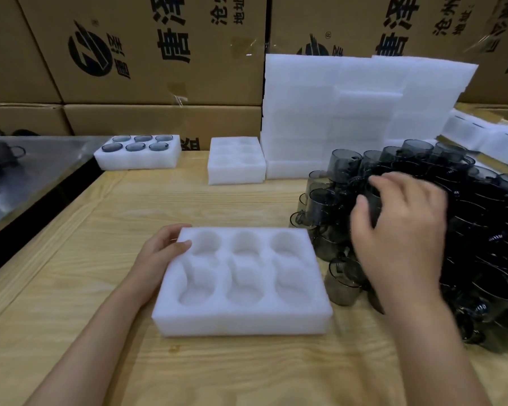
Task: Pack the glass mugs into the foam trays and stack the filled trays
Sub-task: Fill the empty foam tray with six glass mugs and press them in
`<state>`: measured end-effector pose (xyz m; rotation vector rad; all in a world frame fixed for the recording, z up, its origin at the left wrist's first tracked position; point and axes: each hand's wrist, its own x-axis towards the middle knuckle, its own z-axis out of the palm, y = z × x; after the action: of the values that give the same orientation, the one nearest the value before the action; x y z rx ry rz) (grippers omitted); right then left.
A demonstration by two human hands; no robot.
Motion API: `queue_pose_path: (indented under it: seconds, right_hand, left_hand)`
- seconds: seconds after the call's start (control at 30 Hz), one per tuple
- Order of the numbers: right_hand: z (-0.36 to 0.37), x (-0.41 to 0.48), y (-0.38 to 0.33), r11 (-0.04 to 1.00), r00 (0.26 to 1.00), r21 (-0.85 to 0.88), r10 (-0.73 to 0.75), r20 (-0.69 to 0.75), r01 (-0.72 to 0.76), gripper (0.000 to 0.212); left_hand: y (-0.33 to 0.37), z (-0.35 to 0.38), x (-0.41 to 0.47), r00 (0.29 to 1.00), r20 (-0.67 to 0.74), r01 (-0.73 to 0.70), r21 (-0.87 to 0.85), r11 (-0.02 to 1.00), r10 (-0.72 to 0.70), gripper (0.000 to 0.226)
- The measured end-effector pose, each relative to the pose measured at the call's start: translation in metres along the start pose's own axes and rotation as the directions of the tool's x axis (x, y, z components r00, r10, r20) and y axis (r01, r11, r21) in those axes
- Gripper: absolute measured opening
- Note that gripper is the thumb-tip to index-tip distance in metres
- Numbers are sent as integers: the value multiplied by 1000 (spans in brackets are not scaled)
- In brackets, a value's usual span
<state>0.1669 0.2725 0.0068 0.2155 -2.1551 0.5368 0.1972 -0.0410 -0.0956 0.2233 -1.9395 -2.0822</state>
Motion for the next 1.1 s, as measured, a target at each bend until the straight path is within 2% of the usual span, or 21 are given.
queue_pose_path:
  seconds: [0.07,0.13,0.23,0.43,0.53,0.6,0.67,0.73,0.83,0.9,1.0,1.1]
  right_hand:
    - [-1,12,15,982,982,-170,107,155,-80,37]
    - [0,17,22,952,936,-296,171,309,-76,38]
    - [2,19,26,946,919,-325,135,371,-8,32]
    - [-3,22,28,980,931,-196,111,348,-43,20]
    - [-15,25,19,999,956,-39,45,290,-36,16]
    - [-24,28,8,992,950,118,3,314,-42,11]
    - [-27,31,-3,955,909,288,-55,414,-73,6]
    - [-20,33,-13,907,831,405,-136,539,-114,5]
    - [0,29,-21,909,681,391,-198,706,-141,7]
    - [13,22,-23,934,610,335,-195,768,-123,8]
    - [23,8,-23,945,569,307,-192,799,-112,9]
    - [26,3,-23,955,586,286,-186,789,-82,10]
  left_hand:
    - [0,2,2,1000,6,-5,-2,1000,5,30]
    - [0,2,1,1000,15,-13,-9,1000,13,30]
    - [2,2,0,999,35,-14,-14,1000,15,39]
    - [2,4,-1,1000,17,-21,-25,999,21,34]
    - [2,3,-2,999,22,-24,-19,1000,25,33]
    - [3,3,-2,1000,18,-19,-18,1000,20,34]
    - [3,3,-2,1000,20,-14,-20,1000,14,35]
    - [4,2,-3,1000,26,-9,-25,1000,9,37]
    - [7,2,-3,1000,18,-18,-19,1000,18,33]
    - [8,2,-4,1000,3,-22,2,1000,22,32]
    - [8,2,-4,1000,-16,-22,24,999,22,37]
    - [9,3,-4,999,-20,-26,18,999,27,29]
